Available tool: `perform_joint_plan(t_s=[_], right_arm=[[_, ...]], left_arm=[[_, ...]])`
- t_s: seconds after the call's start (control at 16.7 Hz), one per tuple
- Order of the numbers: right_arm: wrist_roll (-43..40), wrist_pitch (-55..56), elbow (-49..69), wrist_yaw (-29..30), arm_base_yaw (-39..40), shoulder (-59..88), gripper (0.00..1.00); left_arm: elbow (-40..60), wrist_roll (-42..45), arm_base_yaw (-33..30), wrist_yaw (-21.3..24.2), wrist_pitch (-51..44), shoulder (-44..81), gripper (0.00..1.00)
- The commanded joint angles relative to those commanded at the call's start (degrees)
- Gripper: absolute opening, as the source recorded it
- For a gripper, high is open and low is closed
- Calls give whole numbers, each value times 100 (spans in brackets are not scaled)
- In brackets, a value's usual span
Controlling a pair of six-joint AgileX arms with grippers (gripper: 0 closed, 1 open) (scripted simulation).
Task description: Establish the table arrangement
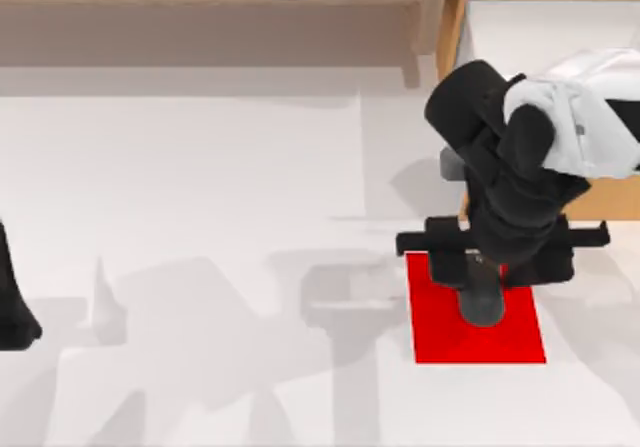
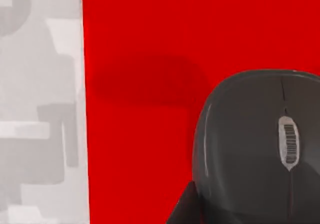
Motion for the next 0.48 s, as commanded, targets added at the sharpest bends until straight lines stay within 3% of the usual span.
perform_joint_plan(t_s=[0.48], right_arm=[[7,6,32,-7,7,-36,0]], left_arm=[[0,0,0,0,0,0,100]])
